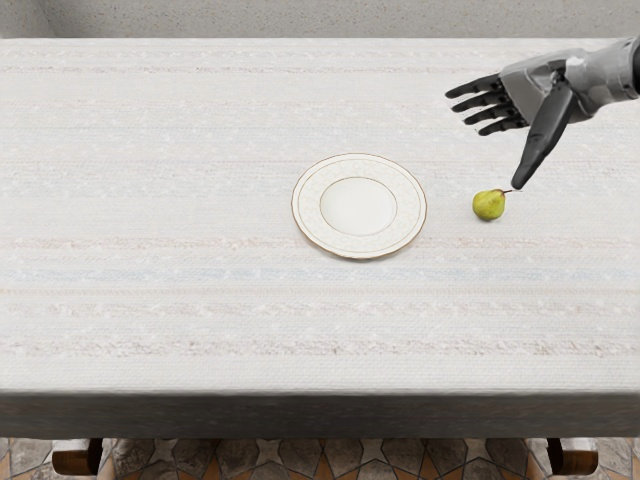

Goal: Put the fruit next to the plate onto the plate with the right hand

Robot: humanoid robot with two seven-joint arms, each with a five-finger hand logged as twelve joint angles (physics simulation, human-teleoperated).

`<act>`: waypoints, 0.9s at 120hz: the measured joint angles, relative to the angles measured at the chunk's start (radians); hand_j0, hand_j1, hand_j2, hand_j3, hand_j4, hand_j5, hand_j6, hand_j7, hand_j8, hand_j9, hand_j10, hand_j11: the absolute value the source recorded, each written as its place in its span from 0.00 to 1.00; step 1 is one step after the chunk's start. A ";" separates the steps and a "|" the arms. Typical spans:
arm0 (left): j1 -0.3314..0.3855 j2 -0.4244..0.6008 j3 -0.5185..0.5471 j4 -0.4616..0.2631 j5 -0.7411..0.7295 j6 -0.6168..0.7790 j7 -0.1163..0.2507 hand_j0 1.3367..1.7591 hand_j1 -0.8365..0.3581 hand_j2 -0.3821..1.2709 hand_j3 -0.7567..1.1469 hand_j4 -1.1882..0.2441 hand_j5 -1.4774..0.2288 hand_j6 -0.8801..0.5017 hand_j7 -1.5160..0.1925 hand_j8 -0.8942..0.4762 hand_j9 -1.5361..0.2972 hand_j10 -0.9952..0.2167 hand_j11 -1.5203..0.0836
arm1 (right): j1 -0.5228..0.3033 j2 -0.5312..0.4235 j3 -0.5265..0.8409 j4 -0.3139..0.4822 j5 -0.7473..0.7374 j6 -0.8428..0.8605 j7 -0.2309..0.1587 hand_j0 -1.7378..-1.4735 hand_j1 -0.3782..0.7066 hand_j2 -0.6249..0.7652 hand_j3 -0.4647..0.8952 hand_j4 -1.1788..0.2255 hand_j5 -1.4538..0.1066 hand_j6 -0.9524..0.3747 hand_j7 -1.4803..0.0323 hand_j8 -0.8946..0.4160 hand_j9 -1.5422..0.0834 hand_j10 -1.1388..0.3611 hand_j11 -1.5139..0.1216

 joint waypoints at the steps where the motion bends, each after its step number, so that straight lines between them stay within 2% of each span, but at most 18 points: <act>1: 0.000 0.000 0.000 0.000 0.000 0.000 0.000 0.76 0.99 0.23 0.40 0.83 0.86 0.63 0.88 0.65 0.83 0.82 0.94 | 0.000 -0.001 -0.002 0.000 0.000 0.000 0.000 0.30 0.03 0.45 0.34 0.84 0.93 0.72 0.98 0.68 0.95 0.76 0.93; 19: 0.000 0.000 0.000 0.000 0.000 0.000 0.000 0.76 0.99 0.23 0.40 0.83 0.86 0.63 0.88 0.65 0.83 0.82 0.94 | -0.001 -0.005 -0.016 -0.008 -0.005 0.001 0.000 0.30 0.03 0.45 0.34 0.84 0.93 0.72 0.98 0.68 0.95 0.76 0.93; 33: 0.000 0.000 0.000 0.000 0.000 0.000 0.000 0.76 0.99 0.23 0.40 0.83 0.86 0.63 0.88 0.65 0.83 0.82 0.94 | 0.001 0.022 -0.018 -0.040 -0.067 -0.015 0.000 0.30 0.03 0.45 0.34 0.84 0.93 0.72 0.98 0.68 0.95 0.76 0.93; 39: 0.000 0.000 0.000 0.000 0.000 0.000 0.000 0.76 0.99 0.23 0.40 0.83 0.86 0.63 0.88 0.65 0.83 0.82 0.94 | 0.001 0.062 -0.025 -0.053 -0.116 -0.065 0.000 0.30 0.03 0.45 0.34 0.84 0.93 0.72 0.98 0.68 0.95 0.76 0.93; 55: 0.000 0.000 0.000 0.000 0.000 0.000 0.000 0.76 0.99 0.23 0.40 0.83 0.86 0.63 0.88 0.65 0.83 0.82 0.94 | 0.010 0.231 -0.137 -0.088 -0.276 -0.330 0.000 0.30 0.03 0.45 0.34 0.84 0.93 0.72 0.98 0.68 0.95 0.76 0.93; 70: 0.000 0.000 0.000 0.000 0.000 0.000 0.000 0.76 0.99 0.23 0.40 0.83 0.86 0.63 0.88 0.65 0.83 0.82 0.94 | 0.018 0.349 -0.264 -0.143 -0.334 -0.432 0.000 0.30 0.03 0.45 0.34 0.84 0.93 0.72 0.98 0.68 0.95 0.76 0.93; 90: 0.000 0.000 0.000 0.000 0.000 0.000 0.000 0.76 0.99 0.23 0.40 0.83 0.86 0.63 0.88 0.65 0.83 0.82 0.94 | 0.020 0.410 -0.383 -0.210 -0.389 -0.467 0.000 0.30 0.03 0.45 0.34 0.84 0.93 0.71 0.98 0.68 0.95 0.76 0.93; 108: 0.000 0.000 0.000 0.000 0.000 0.000 0.000 0.76 0.99 0.23 0.40 0.83 0.86 0.63 0.88 0.65 0.83 0.82 0.94 | 0.011 0.430 -0.421 -0.234 -0.406 -0.481 0.000 0.30 0.03 0.45 0.34 0.84 0.93 0.71 0.98 0.68 0.95 0.76 0.93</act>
